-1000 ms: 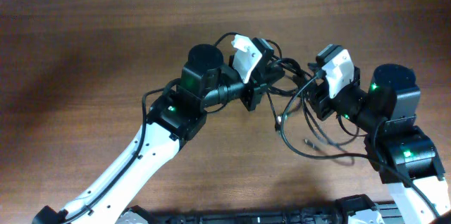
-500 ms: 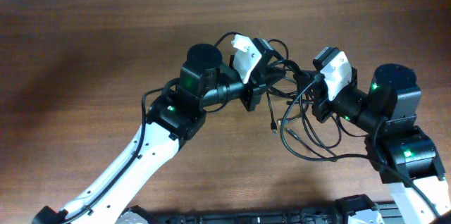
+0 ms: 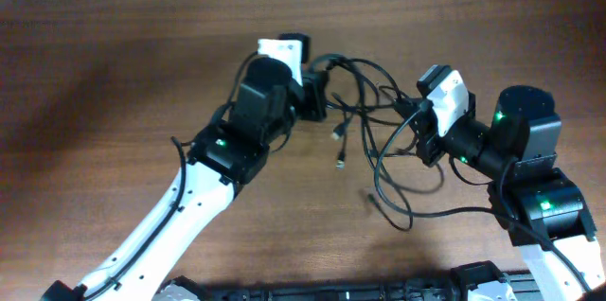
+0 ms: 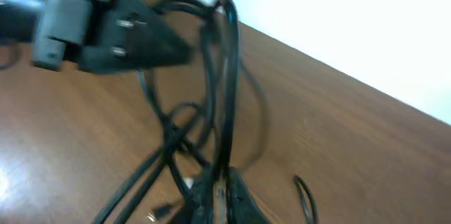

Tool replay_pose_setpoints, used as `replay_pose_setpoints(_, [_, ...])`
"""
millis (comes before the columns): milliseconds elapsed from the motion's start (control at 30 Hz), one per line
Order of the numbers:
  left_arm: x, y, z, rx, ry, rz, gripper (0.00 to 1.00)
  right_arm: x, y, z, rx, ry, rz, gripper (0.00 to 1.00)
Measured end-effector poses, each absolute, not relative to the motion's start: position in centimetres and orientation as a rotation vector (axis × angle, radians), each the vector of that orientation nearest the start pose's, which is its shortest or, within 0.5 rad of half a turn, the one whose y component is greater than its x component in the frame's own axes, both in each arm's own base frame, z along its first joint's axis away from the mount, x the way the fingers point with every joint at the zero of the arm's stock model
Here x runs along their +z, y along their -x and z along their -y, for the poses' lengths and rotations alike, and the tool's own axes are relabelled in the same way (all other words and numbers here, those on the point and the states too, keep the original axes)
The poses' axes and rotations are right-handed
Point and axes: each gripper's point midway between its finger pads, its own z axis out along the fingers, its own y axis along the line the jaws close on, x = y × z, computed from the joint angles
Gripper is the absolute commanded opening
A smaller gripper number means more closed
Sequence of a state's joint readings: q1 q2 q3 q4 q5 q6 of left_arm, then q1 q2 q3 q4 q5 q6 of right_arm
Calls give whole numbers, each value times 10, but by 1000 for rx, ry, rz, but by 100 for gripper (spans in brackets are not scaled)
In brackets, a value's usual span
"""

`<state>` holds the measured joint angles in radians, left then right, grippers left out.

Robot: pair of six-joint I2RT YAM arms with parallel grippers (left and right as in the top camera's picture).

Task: Untangle cables

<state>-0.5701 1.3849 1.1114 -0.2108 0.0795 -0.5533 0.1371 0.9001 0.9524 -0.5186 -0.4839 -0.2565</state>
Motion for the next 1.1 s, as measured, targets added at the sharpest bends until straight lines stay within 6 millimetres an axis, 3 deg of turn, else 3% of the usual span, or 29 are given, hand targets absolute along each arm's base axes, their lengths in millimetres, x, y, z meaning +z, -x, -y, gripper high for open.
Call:
replay_pose_setpoints(100, [249,-372,235,-742,-6,-2149,0,288,-297,-99,333,514,-1954,4])
replay_pose_setpoints(167, [257,-374,239,-771,-50,-2114,0,286,-301,-89,293,433,-1982,56])
replay_pose_setpoints(200, [261,-372,245,-798,-111,-2094,0,286,-302,-86,292,401,-1991,72])
replay_pose_setpoints(333, [273,-359,264,-875,-320,-2032,0,286,-300,-90,323,406,-1991,78])
replay_pose_setpoints(533, [281,-328,290,-1002,-653,-1934,0,292,-284,-121,464,638,-1903,78])
replay_pose_setpoints(700, [299,-309,304,-1115,-802,-1808,0,292,-278,-131,517,711,-1873,73])
replay_pose_setpoints(767, [307,-302,309,-1157,-853,-1750,0,290,-277,-136,553,736,-1872,53])
replay_pose_setpoints(800, [309,-300,310,-1169,-867,-1736,0,289,-277,-138,565,744,-1872,37])
replay_pose_setpoints(833, [311,-298,310,-1177,-875,-1726,0,287,-278,-139,574,749,-1875,11])
replay_pose_setpoints(900, [313,-295,312,-1195,-892,-1710,0,282,-280,-141,589,758,-1890,4])
replay_pose_setpoints(1100, [313,-297,311,-1181,-884,-1713,0,276,-284,-141,602,751,-1912,4])
